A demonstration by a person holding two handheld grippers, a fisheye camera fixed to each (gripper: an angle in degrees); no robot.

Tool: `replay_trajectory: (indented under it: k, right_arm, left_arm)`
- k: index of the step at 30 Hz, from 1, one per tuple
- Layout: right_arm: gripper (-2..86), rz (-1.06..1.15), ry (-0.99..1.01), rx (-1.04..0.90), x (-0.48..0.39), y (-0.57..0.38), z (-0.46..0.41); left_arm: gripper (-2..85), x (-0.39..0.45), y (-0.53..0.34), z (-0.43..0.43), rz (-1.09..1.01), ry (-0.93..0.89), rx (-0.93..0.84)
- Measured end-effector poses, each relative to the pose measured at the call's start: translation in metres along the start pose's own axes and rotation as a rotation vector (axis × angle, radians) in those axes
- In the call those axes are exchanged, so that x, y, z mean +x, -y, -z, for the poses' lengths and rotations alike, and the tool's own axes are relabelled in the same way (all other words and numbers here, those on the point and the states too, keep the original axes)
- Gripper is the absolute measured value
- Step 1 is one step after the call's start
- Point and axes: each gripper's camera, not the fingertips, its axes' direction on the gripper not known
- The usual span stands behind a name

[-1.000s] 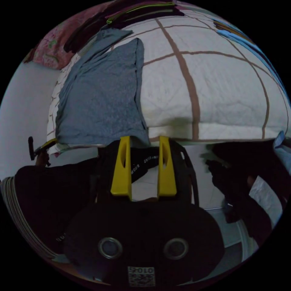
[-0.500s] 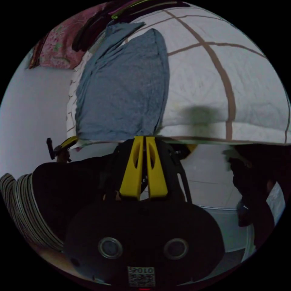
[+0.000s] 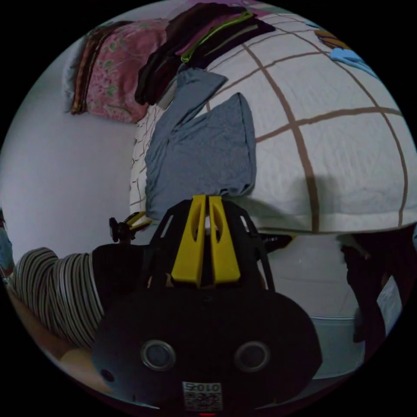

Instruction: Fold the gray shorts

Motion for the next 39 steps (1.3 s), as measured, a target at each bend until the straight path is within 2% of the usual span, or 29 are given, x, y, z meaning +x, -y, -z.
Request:
replay_trajectory:
  k: [7,15,21,33,39]
  right_arm:
    - [3.6,-0.099,-0.02,0.003,0.014,0.029,-0.012]
    - [3.6,-0.144,-0.084,-0.065,0.019,0.053,-0.016]
    - [3.6,-0.141,-0.068,-0.066,0.019,0.051,0.0]
    - [3.6,-0.072,-0.025,-0.005,0.005,0.049,0.058]
    - [3.5,0.007,0.047,0.067,-0.011,0.038,0.104]
  left_arm:
    - [14.6,0.032,0.009,0.024,-0.088,0.082,0.02]
    - [13.4,0.07,0.022,0.029,-0.257,0.047,0.021]
    - [10.6,0.073,0.026,0.031,-0.219,0.033,0.035]
    - [0.6,0.048,0.042,0.041,-0.273,0.031,0.02]
    - [-0.2,0.01,0.04,0.065,-0.161,-0.035,0.067]
